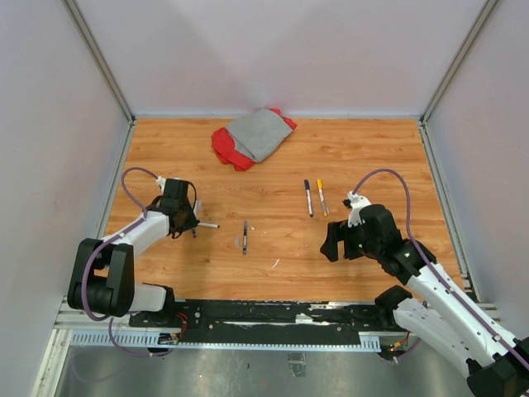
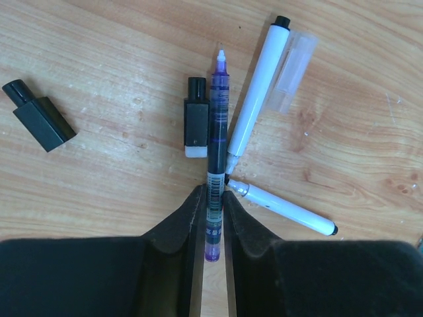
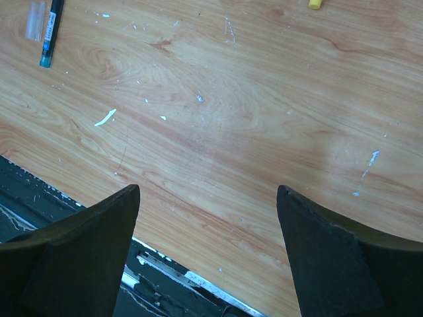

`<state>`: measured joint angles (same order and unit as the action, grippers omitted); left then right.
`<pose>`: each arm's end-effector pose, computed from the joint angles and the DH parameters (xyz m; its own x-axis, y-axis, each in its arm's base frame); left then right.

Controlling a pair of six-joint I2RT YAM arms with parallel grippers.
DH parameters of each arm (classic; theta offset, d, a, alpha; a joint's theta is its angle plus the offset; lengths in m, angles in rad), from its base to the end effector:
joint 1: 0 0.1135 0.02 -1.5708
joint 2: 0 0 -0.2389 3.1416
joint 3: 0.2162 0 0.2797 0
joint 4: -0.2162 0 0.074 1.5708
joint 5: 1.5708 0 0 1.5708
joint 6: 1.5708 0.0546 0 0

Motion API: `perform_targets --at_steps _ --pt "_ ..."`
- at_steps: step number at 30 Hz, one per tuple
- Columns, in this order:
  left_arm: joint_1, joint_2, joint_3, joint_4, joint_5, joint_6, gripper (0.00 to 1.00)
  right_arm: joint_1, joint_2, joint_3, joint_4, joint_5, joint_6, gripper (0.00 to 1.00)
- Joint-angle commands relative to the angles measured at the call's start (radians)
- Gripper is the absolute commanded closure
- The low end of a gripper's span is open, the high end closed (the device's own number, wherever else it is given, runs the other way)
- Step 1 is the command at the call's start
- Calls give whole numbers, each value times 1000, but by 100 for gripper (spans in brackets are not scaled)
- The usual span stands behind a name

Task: Insert the pens into the pen caps
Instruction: Pick up the pen from the center of the board, then place the pen at the center of the board.

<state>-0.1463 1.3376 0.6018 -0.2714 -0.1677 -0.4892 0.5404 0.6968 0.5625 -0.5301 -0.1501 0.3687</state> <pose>0.2743 -0.0312 0.0990 -0.7643 -0.3557 -0.5379 -0.3440 0.9304 -0.1265 0.1813 0.1183 0.2108 -0.7129 -0.0121 -0.7011 -0.3781 0.8487 0.3698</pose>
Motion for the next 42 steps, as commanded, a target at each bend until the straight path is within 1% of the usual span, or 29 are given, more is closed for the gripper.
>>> perform_targets --at_steps 1,10,13,18,22,27,32,37,42 --pt "5 -6 33 3 24 20 82 -19 -5 30 -11 -4 -10 15" --pt "1 -32 38 -4 25 27 85 -19 3 31 -8 -6 -10 15" --pt "-29 -69 53 -23 -13 24 85 -19 3 30 -7 -6 -9 15" --pt "-142 -110 76 -58 -93 -24 85 -19 3 29 -7 -6 -8 15" --pt "-243 -111 68 -35 -86 -78 85 -19 4 26 -7 -6 -4 15" --pt "-426 -42 77 23 -77 -164 85 -19 4 26 -5 -8 -2 15" --pt "-594 52 146 51 -112 -241 85 -19 4 27 -9 -7 -2 15" --pt "-691 130 202 79 -118 -293 86 -19 -3 20 -12 -3 -2 15" --pt "-729 208 227 87 -101 -335 86 -19 0 22 -12 -2 -2 15"
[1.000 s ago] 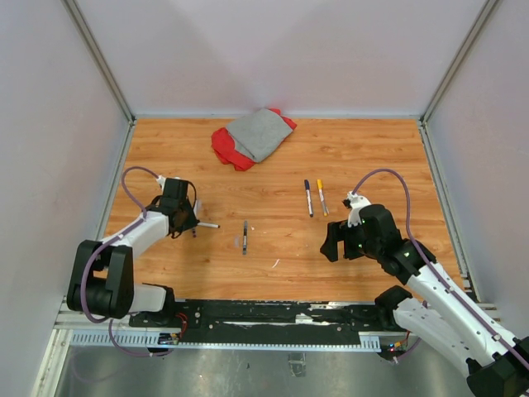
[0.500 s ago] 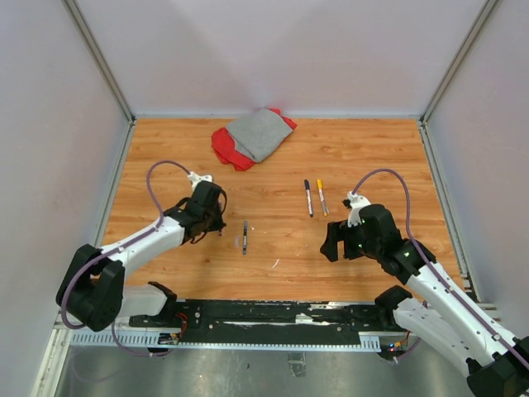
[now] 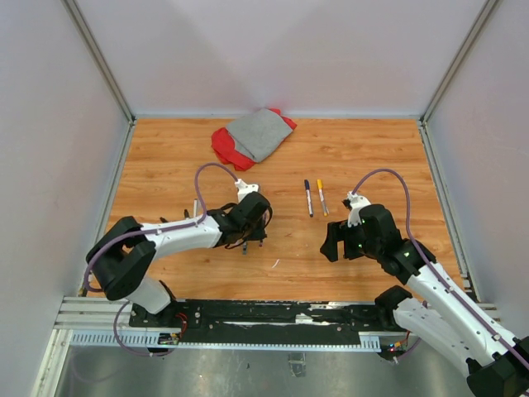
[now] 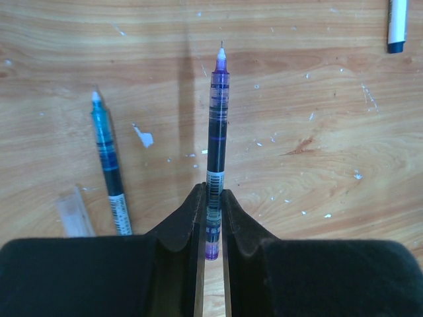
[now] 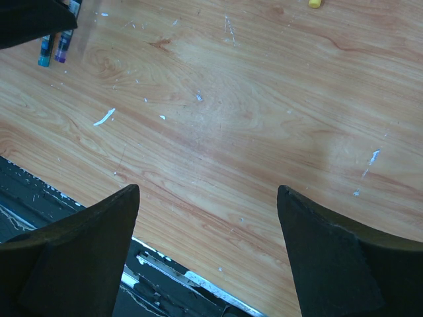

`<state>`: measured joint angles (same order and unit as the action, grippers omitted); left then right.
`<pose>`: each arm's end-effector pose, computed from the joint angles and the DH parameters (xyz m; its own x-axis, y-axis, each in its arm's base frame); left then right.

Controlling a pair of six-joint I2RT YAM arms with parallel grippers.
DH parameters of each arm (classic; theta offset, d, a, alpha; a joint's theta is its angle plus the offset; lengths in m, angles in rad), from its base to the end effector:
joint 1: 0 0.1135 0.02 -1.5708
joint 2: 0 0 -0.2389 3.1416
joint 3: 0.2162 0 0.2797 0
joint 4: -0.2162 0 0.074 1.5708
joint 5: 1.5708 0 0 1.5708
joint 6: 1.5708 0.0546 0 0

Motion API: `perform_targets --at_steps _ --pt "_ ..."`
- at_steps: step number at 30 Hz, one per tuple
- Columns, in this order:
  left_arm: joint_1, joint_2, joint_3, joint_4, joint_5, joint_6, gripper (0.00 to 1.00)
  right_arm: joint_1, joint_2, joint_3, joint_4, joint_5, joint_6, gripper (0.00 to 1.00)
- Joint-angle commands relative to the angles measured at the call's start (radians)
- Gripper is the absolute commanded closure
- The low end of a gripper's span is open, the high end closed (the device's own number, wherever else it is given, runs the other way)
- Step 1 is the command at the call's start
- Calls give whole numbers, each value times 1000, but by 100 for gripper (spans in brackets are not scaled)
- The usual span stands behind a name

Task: Insert the pens into the pen caps
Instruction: Place the pen at the center of the board.

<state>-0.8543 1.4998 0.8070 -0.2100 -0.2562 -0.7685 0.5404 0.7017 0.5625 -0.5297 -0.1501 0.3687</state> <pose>0.2272 -0.2399 0.1239 -0.8061 -0.0982 -0.5836 0.0920 0.9533 -0.2875 0.1817 0.1185 0.2099 -0.7156 -0.0138 -0.6984 -0.3767 0.8496 0.3692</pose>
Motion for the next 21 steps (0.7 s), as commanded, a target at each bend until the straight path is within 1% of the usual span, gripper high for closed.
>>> perform_targets --at_steps 1,3,10,11,16,18,21 --pt "-25 54 20 27 -12 -59 85 -19 -5 22 -12 -3 -2 15" --pt "-29 64 17 34 -6 -60 82 -19 -6 22 -13 -1 -3 15" --pt "-32 74 29 29 -8 -33 59 -19 -4 20 -9 -1 -3 15" --pt "-32 68 36 20 -18 -27 58 -19 -4 20 -9 -1 -2 15" --pt "-13 5 79 -47 -126 45 57 -19 -12 20 -19 1 -4 15" --pt "39 -32 74 -44 -121 87 58 -19 -14 20 -19 1 -5 14" --pt "170 -106 42 -24 -84 161 61 -19 -15 22 -22 -2 -6 15"
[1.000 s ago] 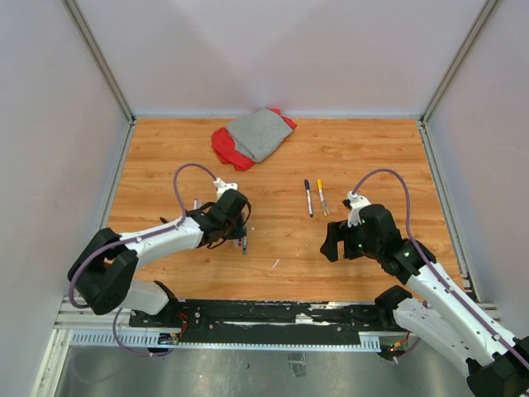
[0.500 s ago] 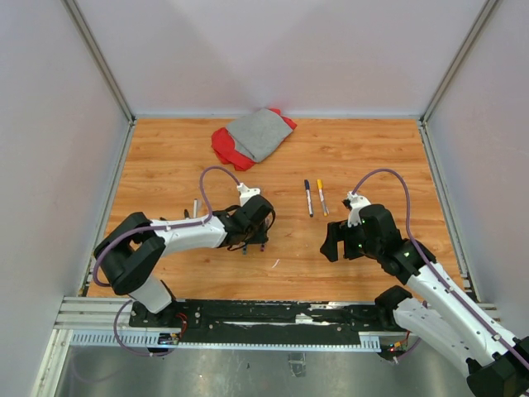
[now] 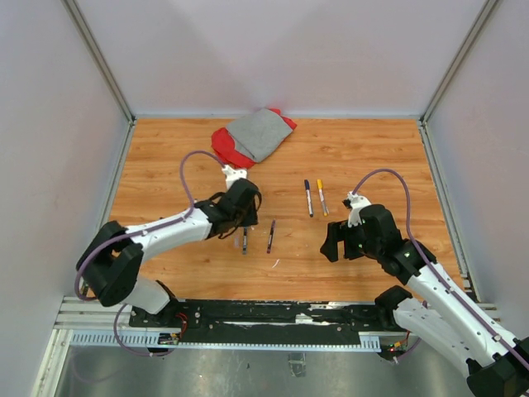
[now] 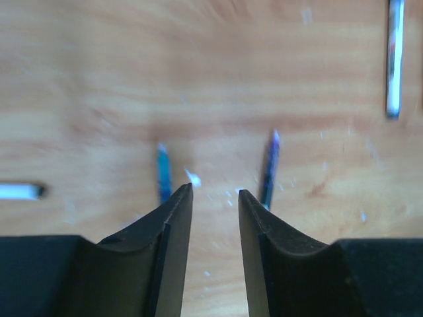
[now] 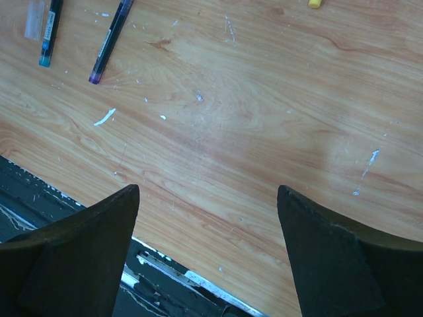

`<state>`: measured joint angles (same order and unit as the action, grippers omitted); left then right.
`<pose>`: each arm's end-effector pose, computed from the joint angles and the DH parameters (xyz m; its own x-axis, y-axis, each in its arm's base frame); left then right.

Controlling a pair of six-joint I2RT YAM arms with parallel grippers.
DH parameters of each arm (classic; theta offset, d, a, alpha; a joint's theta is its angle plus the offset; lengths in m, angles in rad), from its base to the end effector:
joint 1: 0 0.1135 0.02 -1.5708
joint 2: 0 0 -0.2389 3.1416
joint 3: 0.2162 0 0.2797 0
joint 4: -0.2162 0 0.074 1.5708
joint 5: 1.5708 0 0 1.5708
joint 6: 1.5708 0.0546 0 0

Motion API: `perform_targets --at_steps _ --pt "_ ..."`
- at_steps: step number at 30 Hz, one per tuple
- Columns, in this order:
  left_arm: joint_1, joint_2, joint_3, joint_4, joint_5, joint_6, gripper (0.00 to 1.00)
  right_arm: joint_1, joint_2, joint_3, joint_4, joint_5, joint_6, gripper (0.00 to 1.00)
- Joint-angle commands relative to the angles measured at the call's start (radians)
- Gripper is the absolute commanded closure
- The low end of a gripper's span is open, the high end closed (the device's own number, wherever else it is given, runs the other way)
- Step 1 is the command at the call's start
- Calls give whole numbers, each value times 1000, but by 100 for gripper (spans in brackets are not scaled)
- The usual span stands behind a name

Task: Insert the pens into the pen caps
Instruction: Place the pen at the center of the board, then pick up the pen from the center of the board.

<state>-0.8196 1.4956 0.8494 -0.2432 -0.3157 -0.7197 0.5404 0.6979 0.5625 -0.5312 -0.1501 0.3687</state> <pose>0.2414 -0.2337 0.1373 -0.7686 -0.0950 -0.6326 0.0727 0.9696 -0.2338 0.1813 0.1183 0.2105 -0.7142 -0.0129 -0.6998 -0.3774 0.8491 0.3695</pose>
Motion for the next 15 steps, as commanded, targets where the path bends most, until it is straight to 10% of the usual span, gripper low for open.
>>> perform_targets --at_steps 1,15 --pt "176 -121 -15 15 -19 137 62 -20 -11 23 -22 -3 -6 15" --pt "547 -90 -82 72 73 273 66 -19 -3 29 -19 -11 -14 14"
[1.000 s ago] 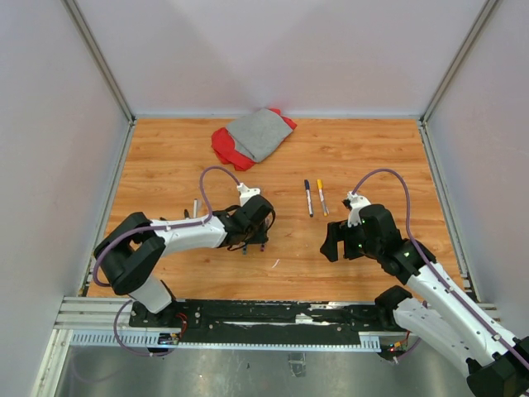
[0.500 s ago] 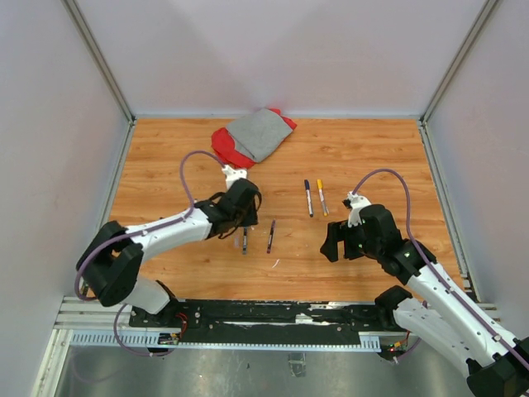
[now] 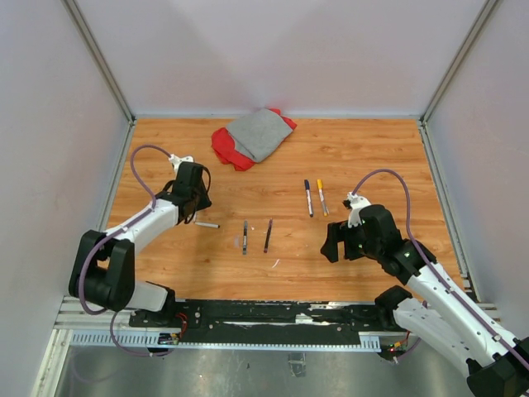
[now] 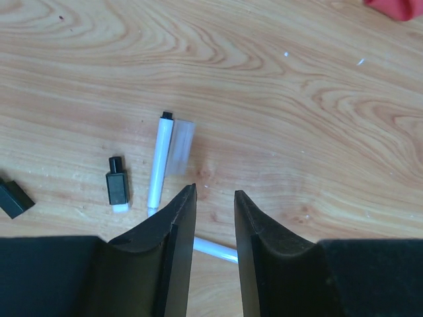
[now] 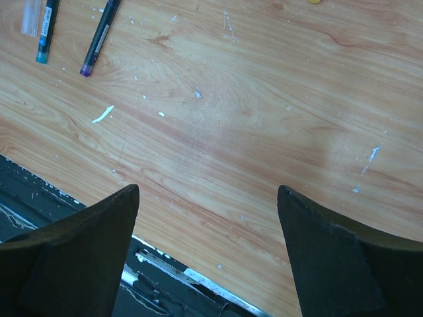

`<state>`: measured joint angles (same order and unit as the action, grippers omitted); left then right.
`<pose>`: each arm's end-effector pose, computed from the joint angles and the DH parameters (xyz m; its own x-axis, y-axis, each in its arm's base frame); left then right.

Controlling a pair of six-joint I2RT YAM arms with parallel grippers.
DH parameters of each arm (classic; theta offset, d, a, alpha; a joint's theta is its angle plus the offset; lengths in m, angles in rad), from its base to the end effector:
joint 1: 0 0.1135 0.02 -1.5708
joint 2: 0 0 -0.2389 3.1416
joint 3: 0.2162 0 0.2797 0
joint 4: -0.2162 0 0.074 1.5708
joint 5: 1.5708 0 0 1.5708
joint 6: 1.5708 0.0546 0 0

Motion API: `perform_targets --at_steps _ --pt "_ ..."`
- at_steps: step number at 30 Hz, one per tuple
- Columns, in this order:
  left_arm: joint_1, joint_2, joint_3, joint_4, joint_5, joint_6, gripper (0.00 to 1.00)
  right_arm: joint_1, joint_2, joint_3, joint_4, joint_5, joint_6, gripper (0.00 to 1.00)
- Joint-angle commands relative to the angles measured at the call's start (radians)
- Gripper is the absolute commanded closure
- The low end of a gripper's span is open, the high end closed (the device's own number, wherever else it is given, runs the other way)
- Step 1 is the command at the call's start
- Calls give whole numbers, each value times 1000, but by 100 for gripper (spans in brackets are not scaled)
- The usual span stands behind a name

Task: Insert the pens into the pen caps
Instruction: Pick up the pen from the center of the board.

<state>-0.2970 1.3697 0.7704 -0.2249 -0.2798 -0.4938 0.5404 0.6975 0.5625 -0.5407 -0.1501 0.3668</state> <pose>0.3081 -0.0785 0.1502 -0.6663 -0.2725 -0.6941 -0.2429 0.9594 -0.1434 0.1806 0.1179 0.2096 -0.7190 -0.0178 -0.6948 -0.3759 0.8508 0.3671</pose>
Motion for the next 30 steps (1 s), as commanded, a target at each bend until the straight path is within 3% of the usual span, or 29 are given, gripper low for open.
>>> perform_targets --at_steps 1,30 --pt "29 49 -1 57 37 50 66 -19 -3 29 -11 -11 -14 14" --pt "79 214 49 109 3 101 69 -19 3 21 -8 -13 -12 14"
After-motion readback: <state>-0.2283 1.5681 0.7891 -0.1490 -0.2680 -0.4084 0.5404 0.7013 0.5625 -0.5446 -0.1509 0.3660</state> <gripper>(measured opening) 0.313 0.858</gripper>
